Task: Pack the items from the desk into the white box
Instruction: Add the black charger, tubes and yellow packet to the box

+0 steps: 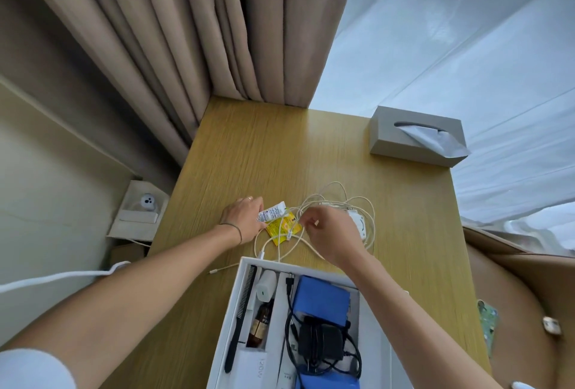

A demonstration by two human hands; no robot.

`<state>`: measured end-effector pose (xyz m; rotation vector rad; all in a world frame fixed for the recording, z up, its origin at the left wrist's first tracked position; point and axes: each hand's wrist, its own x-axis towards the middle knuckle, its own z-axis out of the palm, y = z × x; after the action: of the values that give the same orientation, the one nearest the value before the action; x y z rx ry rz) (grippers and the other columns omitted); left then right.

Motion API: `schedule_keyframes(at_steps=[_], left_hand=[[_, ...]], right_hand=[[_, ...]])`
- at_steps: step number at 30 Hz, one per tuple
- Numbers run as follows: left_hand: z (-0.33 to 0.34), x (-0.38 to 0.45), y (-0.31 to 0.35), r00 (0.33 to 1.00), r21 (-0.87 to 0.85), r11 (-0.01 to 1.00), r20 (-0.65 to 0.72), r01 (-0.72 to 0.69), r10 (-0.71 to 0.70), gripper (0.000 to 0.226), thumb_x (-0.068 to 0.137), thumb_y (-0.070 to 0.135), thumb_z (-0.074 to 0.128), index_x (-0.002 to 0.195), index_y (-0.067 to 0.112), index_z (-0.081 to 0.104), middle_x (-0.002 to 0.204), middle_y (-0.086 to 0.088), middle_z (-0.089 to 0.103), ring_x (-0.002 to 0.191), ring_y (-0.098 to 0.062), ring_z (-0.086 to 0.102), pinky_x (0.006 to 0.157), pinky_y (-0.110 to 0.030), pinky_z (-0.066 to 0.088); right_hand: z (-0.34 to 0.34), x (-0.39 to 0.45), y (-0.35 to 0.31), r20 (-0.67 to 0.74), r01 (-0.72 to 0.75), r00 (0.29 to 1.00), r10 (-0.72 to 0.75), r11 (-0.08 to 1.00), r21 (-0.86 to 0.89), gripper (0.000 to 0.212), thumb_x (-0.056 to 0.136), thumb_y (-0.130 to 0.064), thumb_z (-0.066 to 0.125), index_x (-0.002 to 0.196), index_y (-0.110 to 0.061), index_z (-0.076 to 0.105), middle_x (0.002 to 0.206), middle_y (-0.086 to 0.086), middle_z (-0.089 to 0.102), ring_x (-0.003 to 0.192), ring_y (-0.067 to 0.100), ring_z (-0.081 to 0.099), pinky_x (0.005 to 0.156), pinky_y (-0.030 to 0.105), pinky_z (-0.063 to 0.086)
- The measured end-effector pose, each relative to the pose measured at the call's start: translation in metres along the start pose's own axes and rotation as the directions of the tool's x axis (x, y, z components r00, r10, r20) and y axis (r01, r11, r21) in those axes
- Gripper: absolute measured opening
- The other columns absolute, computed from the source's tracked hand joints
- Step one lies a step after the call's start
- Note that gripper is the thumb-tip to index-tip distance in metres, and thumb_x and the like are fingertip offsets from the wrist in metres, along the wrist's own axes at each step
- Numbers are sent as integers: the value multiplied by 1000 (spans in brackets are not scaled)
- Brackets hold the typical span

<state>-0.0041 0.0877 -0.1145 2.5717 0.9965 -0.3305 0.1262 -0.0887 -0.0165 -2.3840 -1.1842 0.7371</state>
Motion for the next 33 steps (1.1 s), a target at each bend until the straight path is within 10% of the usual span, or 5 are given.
schedule_keyframes(at_steps=[11,20,29,33], left_hand=[[-12,-41,-38,966,-326,912,10,248,-259,19,100,27,51,113,18,42,87,3,60,64,-19,55,52,-30,36],[-22,-75,-52,952,-486,832,-1,268,-307,17,98,31,56,110,25,44,80,8,60,62,-14,58,48,-27,40],[-31,-89,-41,958,-529,809,23,255,-287,21,98,32,57,113,23,46,85,13,56,67,-10,58,50,-26,38],[-38,-93,-37,961,-563,790,24,242,-277,21,98,33,57,113,23,47,87,7,64,62,-13,59,48,-27,39]], right_hand=[[50,63,-28,187,247,963,-196,917,-313,48,82,2,57,120,-24,70,117,3,67,110,27,58,80,35,48],[79,86,-18,338,367,920,-197,735,-570,61,84,-26,77,138,-17,50,132,13,48,117,28,48,96,40,49],[71,85,-20,323,229,943,-81,861,-454,17,90,-13,66,105,-12,60,80,3,58,75,24,61,58,35,50],[59,83,-14,219,166,970,-108,950,-264,37,87,0,56,117,-16,44,68,0,52,55,22,51,46,34,39]])
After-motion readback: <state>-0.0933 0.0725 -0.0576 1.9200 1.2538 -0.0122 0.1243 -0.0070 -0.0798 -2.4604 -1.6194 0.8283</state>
